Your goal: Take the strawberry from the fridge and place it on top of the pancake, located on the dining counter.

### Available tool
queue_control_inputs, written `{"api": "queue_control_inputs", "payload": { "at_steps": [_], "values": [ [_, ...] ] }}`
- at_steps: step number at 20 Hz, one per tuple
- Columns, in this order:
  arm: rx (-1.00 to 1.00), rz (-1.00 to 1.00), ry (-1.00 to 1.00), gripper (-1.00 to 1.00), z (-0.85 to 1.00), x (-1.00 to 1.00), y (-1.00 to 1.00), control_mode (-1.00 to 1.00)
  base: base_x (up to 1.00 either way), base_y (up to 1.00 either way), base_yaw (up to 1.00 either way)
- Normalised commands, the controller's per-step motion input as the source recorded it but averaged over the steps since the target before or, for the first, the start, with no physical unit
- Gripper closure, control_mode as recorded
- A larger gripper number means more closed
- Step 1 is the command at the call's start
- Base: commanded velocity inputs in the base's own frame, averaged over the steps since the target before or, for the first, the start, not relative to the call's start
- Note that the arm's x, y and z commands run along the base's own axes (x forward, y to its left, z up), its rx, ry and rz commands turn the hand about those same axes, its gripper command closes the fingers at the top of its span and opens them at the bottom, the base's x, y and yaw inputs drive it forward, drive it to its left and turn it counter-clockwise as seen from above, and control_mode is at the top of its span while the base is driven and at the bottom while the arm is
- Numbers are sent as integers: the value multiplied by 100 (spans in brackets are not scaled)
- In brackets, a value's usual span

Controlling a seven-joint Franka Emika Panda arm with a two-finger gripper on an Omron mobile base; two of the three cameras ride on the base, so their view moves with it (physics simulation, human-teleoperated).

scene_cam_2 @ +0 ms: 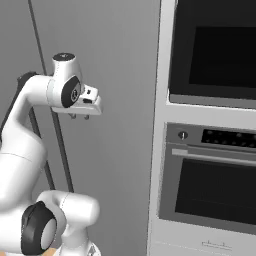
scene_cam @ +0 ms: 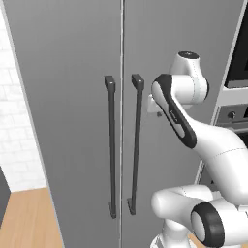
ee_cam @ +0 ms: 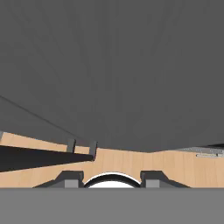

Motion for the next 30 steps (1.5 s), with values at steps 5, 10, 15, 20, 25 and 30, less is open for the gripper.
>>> {"api": "queue_control_inputs", "payload": {
  "at_steps": [5,10,15,20,25,30],
  "values": [
    [0,0,0,-100,0,0,0,100,-29,0,-1],
    [0,0,0,-100,0,0,0,100,-43,15,-4],
    [0,0,0,-100,0,0,0,100,-3,42,-4],
    [0,0,0,-100,0,0,0,100,0,66,0],
    [0,0,0,-100,0,0,0,100,0,55,0],
    [0,0,0,-100,0,0,0,100,-25,3,-11]
  ]
}}
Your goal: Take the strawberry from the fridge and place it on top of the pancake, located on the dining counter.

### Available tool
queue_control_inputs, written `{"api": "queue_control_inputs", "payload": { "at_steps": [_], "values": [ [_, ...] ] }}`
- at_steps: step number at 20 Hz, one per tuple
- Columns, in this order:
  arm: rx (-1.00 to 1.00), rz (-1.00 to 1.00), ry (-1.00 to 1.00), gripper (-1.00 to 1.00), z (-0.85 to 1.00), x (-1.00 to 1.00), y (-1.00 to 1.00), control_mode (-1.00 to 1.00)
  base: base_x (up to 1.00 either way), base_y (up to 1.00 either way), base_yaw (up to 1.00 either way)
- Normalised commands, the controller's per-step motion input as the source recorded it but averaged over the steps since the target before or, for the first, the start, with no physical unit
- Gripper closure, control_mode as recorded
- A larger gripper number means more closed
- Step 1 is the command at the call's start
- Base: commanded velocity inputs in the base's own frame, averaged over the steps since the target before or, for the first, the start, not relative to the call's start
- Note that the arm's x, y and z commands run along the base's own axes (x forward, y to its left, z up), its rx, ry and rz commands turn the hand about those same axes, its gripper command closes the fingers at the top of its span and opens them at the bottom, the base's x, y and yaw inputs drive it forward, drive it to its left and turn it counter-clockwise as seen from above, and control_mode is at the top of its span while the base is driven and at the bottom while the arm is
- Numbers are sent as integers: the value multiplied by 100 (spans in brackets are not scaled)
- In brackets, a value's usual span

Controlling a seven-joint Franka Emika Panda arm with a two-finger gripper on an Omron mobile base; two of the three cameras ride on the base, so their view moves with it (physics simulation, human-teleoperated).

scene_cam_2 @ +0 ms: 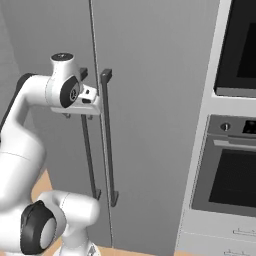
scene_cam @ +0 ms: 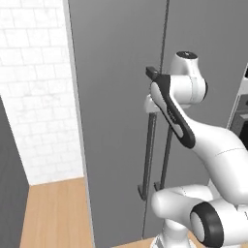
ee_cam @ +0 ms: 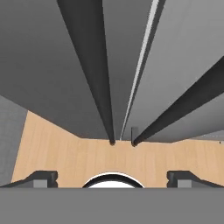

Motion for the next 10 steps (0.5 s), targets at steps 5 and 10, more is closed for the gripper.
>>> {"api": "queue_control_inputs", "payload": {
  "at_steps": [5,10],
  "values": [
    [0,0,0,-100,0,0,0,100,-53,-4,-19],
    [0,0,0,-100,0,0,0,100,-36,-21,-3]
  ]
}}
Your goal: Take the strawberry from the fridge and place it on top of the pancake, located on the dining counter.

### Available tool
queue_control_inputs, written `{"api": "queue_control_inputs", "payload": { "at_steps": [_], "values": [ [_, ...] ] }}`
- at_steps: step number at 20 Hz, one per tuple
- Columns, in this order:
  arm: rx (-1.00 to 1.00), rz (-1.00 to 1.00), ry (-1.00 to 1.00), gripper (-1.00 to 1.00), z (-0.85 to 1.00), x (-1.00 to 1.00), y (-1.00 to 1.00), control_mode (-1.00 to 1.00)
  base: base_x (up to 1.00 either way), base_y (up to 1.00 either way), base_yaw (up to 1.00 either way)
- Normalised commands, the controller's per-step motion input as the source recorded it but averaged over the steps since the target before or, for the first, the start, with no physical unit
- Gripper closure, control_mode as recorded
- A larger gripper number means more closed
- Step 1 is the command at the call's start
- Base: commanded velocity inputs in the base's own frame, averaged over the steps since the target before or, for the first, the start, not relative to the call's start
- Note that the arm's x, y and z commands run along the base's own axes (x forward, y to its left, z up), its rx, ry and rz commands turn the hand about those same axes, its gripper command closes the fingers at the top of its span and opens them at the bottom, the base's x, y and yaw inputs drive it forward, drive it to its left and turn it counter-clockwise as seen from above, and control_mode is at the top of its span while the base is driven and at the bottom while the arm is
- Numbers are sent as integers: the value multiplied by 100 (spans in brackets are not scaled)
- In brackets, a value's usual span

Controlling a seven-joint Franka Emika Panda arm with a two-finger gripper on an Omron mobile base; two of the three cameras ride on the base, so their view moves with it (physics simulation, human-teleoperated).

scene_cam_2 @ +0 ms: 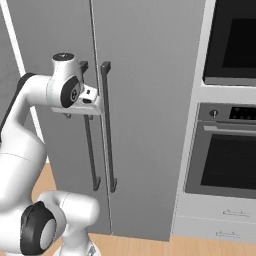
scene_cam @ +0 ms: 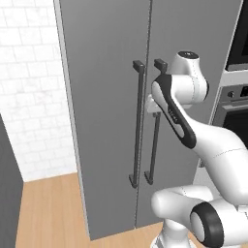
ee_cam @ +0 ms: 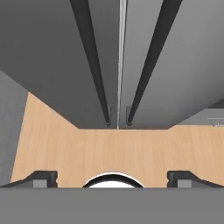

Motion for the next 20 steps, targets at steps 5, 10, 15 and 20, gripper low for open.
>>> {"api": "queue_control_inputs", "payload": {
  "at_steps": [5,10,15,20],
  "values": [
    [0,0,0,-100,0,0,0,100,-21,-25,0],
    [0,0,0,-100,-4,0,-12,-100,0,-28,0],
    [0,3,-4,-100,-19,58,-63,-100,0,0,0],
    [0,7,-23,-100,-9,94,-10,-100,0,0,0]
  ]
}}
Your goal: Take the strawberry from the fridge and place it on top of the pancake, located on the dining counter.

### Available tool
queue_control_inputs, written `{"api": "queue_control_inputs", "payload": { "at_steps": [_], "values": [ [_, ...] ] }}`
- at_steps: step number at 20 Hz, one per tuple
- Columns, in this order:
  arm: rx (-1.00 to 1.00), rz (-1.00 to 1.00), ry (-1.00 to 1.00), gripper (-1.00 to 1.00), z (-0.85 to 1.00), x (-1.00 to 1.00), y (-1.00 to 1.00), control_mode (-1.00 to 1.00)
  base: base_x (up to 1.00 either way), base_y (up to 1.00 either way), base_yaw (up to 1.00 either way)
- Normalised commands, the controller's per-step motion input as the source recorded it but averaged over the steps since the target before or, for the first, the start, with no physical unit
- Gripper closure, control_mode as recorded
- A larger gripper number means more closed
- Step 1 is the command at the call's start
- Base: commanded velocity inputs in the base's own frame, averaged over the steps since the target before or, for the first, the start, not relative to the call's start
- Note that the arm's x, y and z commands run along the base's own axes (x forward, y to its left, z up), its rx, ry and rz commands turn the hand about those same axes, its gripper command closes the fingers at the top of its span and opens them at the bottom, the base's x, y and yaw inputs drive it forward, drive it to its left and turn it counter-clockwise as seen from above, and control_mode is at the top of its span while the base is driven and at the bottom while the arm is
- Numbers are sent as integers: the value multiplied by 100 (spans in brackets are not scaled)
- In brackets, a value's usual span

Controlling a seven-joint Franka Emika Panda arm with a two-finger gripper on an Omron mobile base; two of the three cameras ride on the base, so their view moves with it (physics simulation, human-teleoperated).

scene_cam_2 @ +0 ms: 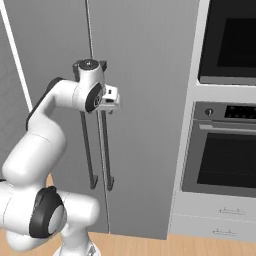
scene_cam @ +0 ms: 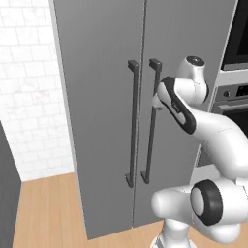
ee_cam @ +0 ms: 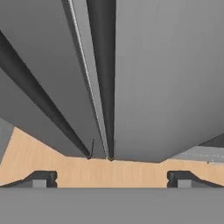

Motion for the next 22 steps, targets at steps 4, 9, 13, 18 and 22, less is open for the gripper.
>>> {"api": "queue_control_inputs", "payload": {
  "at_steps": [4,9,13,18,22],
  "values": [
    [-7,1,-34,-100,0,66,38,-100,0,0,0],
    [-1,-5,-37,-100,0,30,25,-100,0,0,0],
    [9,-1,-4,-100,0,29,-23,-100,0,0,0],
    [6,0,1,-100,0,31,-25,-100,0,0,0],
    [0,0,0,-100,0,36,-2,-100,0,0,0]
  ]
}}
